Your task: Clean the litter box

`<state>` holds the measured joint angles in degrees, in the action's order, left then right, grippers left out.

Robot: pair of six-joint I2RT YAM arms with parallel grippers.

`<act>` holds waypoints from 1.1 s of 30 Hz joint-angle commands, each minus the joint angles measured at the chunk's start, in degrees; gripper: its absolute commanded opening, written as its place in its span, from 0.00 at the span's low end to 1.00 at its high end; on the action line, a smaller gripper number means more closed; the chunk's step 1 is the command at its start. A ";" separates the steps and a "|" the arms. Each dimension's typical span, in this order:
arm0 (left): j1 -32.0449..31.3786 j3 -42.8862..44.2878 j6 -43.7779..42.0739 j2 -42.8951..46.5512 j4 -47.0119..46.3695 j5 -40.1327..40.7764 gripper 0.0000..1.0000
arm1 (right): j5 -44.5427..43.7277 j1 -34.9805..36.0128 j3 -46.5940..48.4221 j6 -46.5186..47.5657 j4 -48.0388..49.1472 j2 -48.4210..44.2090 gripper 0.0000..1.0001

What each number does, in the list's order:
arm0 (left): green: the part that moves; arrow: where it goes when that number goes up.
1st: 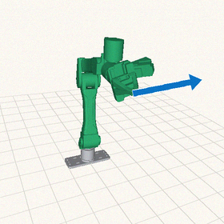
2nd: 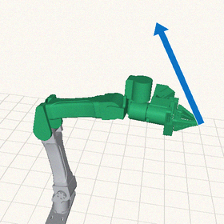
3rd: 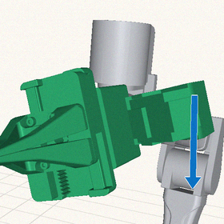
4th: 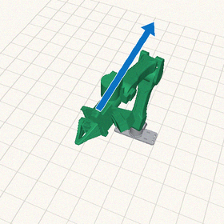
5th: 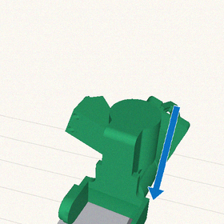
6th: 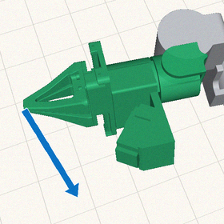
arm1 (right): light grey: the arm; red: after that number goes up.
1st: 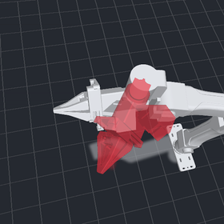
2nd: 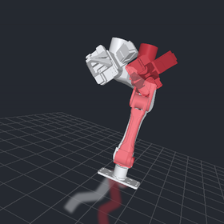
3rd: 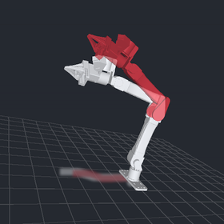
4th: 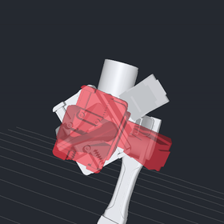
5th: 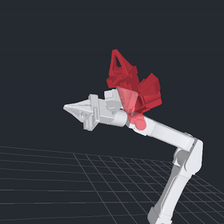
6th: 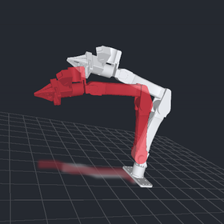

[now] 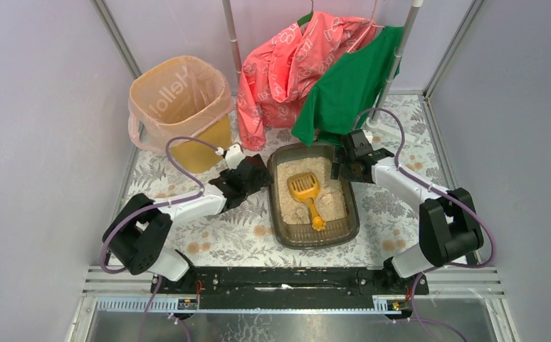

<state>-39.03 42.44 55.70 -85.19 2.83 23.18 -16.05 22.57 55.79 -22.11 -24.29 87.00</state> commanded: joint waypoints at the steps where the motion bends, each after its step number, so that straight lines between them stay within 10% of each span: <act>1: -1.08 3.09 -2.79 3.83 8.16 3.30 0.98 | 6.54 0.12 1.08 1.33 3.25 -4.75 1.00; 5: -1.12 7.67 -7.46 11.92 18.38 7.48 0.88 | 14.79 0.19 3.78 3.27 2.95 -7.35 1.00; 14: -1.20 26.83 -34.20 24.00 33.94 6.45 0.97 | 22.64 0.37 7.70 4.85 1.51 -12.37 1.00; 22: 6.15 60.00 -55.75 5.37 59.48 4.91 0.99 | 25.70 0.37 8.72 5.06 2.07 -12.31 1.00; 33: 26.89 84.58 -65.68 -12.21 64.22 -11.54 0.98 | 31.66 0.63 15.17 6.56 0.10 -8.57 1.00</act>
<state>-16.23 120.95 -4.21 -92.68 63.09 18.09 11.79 22.63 65.19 -17.19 -23.75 77.25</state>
